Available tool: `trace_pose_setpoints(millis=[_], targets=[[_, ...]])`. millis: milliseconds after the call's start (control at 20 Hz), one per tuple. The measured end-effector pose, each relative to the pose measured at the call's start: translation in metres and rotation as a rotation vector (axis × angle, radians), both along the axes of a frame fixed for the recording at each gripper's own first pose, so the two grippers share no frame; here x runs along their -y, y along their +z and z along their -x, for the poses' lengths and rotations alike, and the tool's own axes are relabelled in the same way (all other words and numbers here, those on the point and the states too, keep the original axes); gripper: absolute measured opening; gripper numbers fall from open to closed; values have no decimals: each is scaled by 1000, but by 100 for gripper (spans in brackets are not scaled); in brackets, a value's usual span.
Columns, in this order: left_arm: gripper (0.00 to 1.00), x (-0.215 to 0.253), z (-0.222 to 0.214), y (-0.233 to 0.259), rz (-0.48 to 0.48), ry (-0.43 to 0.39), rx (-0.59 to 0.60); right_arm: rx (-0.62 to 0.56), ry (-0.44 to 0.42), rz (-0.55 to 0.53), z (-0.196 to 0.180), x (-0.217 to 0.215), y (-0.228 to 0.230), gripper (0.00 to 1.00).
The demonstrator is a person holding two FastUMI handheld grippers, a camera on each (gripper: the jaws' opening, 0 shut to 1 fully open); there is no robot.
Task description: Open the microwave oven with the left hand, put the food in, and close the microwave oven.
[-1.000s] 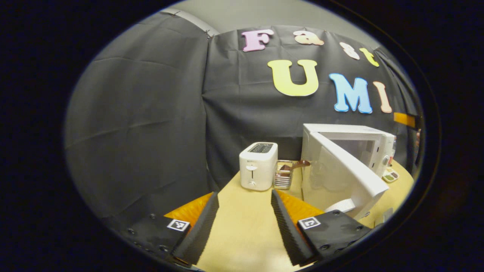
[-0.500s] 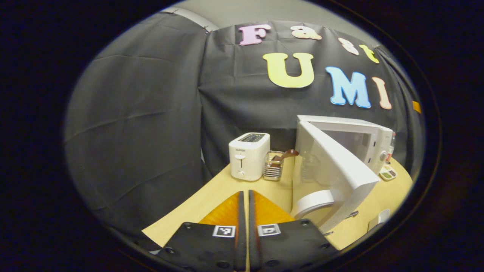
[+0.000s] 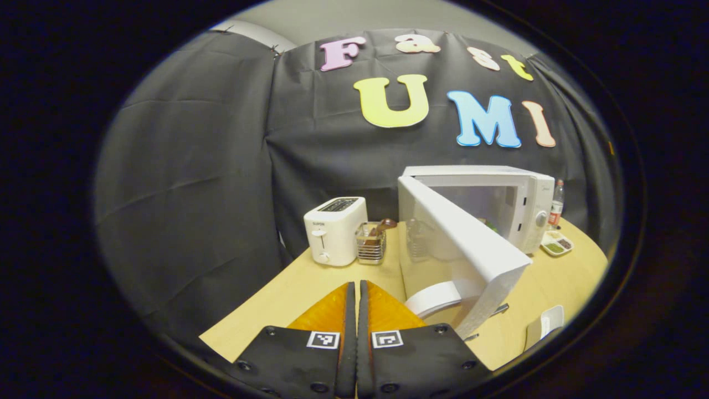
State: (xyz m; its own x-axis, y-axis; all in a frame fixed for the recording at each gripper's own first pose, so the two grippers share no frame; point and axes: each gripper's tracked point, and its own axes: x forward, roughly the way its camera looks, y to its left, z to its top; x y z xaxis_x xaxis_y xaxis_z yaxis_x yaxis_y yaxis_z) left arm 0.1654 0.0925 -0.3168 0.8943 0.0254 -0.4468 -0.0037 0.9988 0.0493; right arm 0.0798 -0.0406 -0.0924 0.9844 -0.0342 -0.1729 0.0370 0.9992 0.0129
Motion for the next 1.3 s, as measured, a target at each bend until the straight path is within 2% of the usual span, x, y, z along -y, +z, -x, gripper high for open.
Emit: trace_pose_setpoints(millis=[300, 750, 900, 1050, 1300], targets=[[9, 69, -8, 6, 11, -81, 13, 0, -5, -14, 20, 30, 1, 98], [7, 178, -33, 23, 68, -326, 61, -39, -40, -33, 14, 32, -10, 98], [10, 201, -48, 19, 92, -387, 57, -43, -50, -34, 6, 25, -11, 98], [7, 216, -64, 18, 97, -425, 63, -45, -63, -14, 1, 23, -11, 98], [9, 237, -88, 18, 130, -482, 73, -59, -109, -3, -4, 28, -14, 98]])
